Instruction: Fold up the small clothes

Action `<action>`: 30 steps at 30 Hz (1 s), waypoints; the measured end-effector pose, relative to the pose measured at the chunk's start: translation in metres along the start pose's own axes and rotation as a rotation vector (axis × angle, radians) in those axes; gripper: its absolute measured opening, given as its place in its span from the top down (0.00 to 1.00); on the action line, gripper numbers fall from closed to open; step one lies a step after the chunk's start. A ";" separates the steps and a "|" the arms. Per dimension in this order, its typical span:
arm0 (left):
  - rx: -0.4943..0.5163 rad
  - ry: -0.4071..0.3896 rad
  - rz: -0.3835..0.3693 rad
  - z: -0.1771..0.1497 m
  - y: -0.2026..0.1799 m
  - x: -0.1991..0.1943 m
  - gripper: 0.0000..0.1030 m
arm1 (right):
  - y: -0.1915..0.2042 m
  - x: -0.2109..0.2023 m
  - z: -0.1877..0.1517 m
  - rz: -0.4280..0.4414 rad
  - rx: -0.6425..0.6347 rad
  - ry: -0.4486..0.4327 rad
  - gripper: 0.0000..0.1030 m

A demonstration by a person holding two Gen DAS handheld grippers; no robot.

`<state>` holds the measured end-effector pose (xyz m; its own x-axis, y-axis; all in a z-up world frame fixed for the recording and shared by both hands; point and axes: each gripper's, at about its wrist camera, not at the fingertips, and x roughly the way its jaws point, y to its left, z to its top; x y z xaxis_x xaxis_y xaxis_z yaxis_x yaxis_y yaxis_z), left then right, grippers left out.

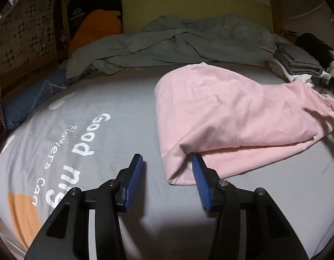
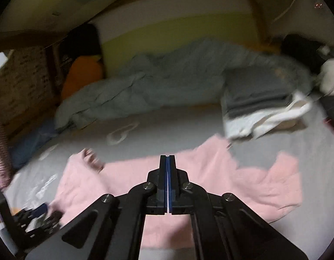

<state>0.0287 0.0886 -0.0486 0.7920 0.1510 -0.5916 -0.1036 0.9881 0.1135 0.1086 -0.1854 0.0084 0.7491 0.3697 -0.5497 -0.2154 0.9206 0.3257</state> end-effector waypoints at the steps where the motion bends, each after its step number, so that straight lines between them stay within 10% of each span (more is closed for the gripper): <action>1: -0.001 0.004 0.002 0.000 0.000 0.001 0.54 | -0.003 0.008 -0.002 0.038 0.032 0.051 0.98; 5: 0.003 0.017 0.007 0.002 -0.001 0.005 0.49 | -0.003 0.036 -0.015 0.128 0.085 0.182 0.41; 9: -0.026 0.042 0.041 0.003 0.002 0.010 0.36 | 0.013 0.056 -0.025 0.075 0.012 0.248 0.44; 13: -0.075 0.049 0.015 0.002 0.010 0.011 0.34 | 0.033 0.057 -0.034 0.015 -0.077 0.200 0.98; 20: -0.110 0.043 -0.001 0.000 0.016 0.008 0.33 | 0.031 -0.009 -0.014 -0.107 -0.095 -0.148 0.98; 30: -0.080 0.056 0.036 0.002 0.011 0.010 0.29 | 0.002 0.015 -0.043 -0.269 -0.086 0.042 0.98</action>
<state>0.0366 0.1008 -0.0515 0.7523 0.1859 -0.6320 -0.1813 0.9807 0.0727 0.0925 -0.1729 -0.0317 0.7604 0.1143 -0.6394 -0.0667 0.9929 0.0983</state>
